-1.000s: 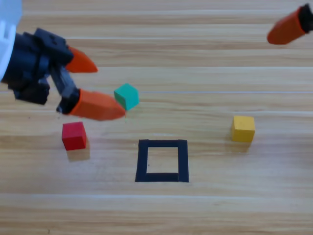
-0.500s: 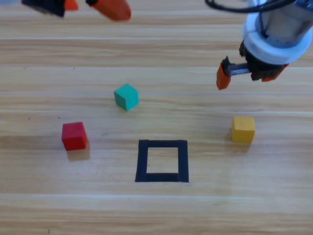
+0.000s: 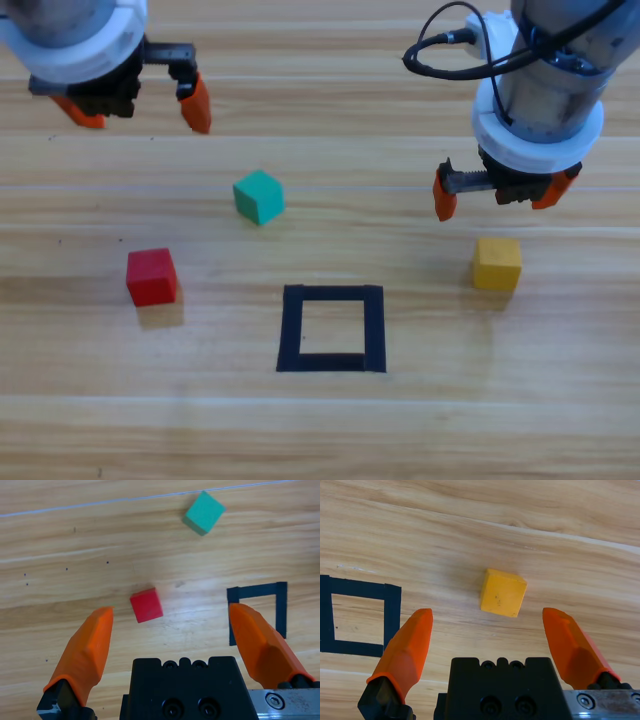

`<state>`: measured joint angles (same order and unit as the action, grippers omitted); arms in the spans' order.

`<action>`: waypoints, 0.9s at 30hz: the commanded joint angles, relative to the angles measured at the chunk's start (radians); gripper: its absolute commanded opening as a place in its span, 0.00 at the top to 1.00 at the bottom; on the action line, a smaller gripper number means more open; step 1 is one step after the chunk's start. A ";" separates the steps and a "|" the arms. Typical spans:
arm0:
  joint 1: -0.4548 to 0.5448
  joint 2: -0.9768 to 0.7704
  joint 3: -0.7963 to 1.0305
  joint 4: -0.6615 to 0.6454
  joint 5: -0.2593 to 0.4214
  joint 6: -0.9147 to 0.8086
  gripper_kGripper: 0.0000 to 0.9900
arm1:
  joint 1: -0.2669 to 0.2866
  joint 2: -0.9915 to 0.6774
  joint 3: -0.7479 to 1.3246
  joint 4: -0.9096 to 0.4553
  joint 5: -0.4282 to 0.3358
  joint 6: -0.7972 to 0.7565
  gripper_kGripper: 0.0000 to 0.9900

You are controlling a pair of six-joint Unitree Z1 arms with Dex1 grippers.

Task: Stack the blocks in the rectangular block: red at the bottom, yellow in the middle, green on top

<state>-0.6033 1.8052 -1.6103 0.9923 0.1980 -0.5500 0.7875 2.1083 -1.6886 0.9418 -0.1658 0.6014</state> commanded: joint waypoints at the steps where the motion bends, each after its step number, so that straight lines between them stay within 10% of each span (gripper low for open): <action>1: 0.042 0.108 0.001 0.040 0.020 -0.054 0.00 | -0.024 0.101 -0.014 0.031 0.025 0.032 0.02; 27: 0.129 0.284 0.076 0.008 -0.095 -0.117 0.01 | -0.073 0.130 -0.002 0.081 0.091 0.130 0.02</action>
<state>-0.5238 2.1103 -1.5650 1.0262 0.1168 -0.6722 0.7475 2.1708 -1.7028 1.0072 -0.0837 0.7178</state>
